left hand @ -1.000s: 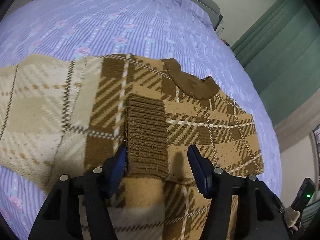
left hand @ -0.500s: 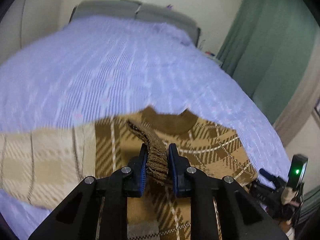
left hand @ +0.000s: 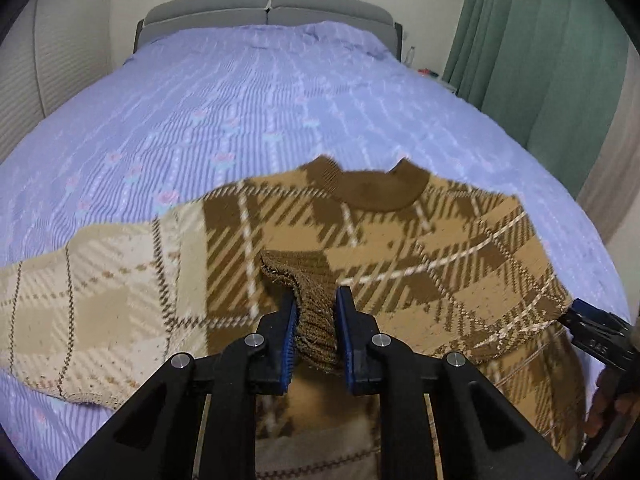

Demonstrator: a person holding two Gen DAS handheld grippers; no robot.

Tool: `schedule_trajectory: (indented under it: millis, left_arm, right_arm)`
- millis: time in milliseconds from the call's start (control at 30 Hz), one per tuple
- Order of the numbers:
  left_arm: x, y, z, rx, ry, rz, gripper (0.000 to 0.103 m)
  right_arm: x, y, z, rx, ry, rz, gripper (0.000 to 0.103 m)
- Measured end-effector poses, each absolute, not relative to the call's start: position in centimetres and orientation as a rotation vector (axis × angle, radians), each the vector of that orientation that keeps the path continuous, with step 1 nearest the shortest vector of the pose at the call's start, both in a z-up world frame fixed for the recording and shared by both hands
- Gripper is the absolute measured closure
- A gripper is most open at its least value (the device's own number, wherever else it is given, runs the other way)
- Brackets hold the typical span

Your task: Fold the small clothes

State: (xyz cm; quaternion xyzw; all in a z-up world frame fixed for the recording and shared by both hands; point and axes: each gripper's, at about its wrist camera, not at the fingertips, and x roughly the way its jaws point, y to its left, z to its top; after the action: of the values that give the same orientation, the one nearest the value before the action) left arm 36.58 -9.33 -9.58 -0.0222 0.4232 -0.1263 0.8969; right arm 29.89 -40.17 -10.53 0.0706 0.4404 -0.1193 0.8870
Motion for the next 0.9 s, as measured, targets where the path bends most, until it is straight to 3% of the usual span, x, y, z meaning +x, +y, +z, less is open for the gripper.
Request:
schedule_trajectory:
  millis: [400, 600, 900]
  left_arm:
    - [36.3, -10.9, -11.3, 0.099, 0.874, -0.227, 0.082]
    - [36.3, -10.4, -10.4, 0.099, 0.859, -0.224, 0.082]
    - [36.3, -10.5, -7.2, 0.118, 0.780, -0.233, 0.083]
  right_arm:
    - [27.9, -40.3, -11.2, 0.168, 0.985, -0.303, 0.034]
    - [26.1, -39.2, -7.8, 0.210, 0.849, -0.249, 0.033]
    - [30.3, -39.5, -11.4, 0.134, 0.969, -0.278, 0.034]
